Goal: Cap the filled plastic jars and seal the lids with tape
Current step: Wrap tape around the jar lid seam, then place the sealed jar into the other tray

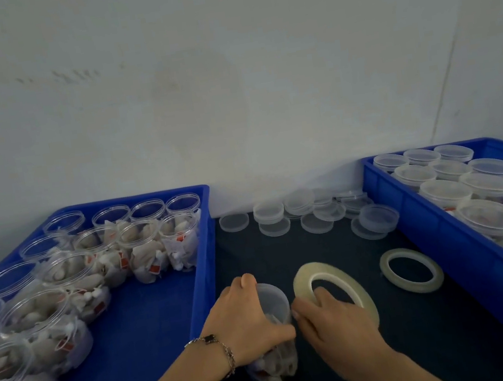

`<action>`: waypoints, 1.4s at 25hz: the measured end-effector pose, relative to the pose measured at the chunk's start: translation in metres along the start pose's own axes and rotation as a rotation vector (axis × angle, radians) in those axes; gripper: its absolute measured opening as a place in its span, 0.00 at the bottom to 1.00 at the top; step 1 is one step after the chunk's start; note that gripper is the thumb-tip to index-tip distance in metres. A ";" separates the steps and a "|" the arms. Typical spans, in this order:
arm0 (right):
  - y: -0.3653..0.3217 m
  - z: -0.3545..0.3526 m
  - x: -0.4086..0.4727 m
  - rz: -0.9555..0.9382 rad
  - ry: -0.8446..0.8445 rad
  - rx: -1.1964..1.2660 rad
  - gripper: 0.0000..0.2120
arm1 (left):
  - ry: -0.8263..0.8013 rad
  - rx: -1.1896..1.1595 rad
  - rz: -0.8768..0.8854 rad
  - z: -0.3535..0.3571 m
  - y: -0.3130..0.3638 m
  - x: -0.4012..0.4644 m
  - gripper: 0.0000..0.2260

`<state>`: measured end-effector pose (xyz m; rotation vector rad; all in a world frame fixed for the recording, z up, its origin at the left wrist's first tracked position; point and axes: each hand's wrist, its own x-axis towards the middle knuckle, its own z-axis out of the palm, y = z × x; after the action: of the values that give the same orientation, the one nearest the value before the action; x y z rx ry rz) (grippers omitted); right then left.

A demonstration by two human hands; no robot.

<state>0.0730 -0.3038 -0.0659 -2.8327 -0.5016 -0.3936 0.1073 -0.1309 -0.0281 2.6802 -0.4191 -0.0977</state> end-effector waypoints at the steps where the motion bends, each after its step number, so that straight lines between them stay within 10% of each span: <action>1: 0.001 0.004 0.000 0.005 0.029 0.022 0.10 | 0.008 0.021 0.001 -0.001 0.001 0.000 0.30; 10: 0.014 0.025 0.019 -0.182 0.199 0.132 0.08 | 0.016 0.092 0.057 -0.007 0.009 -0.009 0.30; 15: 0.091 0.013 0.069 0.350 0.077 0.021 0.11 | -0.339 -0.021 0.078 -0.011 0.022 -0.019 0.19; 19: 0.066 0.021 0.101 -0.008 -0.063 -0.028 0.06 | -0.255 -0.032 0.019 -0.020 0.014 -0.009 0.11; 23: 0.060 0.057 0.096 -0.093 -0.107 -0.118 0.21 | -0.167 -0.100 0.002 -0.027 0.005 -0.016 0.25; 28: 0.060 0.075 0.087 -0.047 -0.218 -0.216 0.34 | -0.068 -0.029 0.045 -0.026 0.004 0.004 0.20; 35: 0.049 -0.010 0.056 -0.028 -0.223 0.522 0.30 | -0.115 -0.031 0.095 -0.045 0.018 -0.002 0.30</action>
<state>0.1394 -0.3342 -0.0482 -2.3703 -0.5864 0.0523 0.1059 -0.1279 0.0203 2.6277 -0.5749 -0.2295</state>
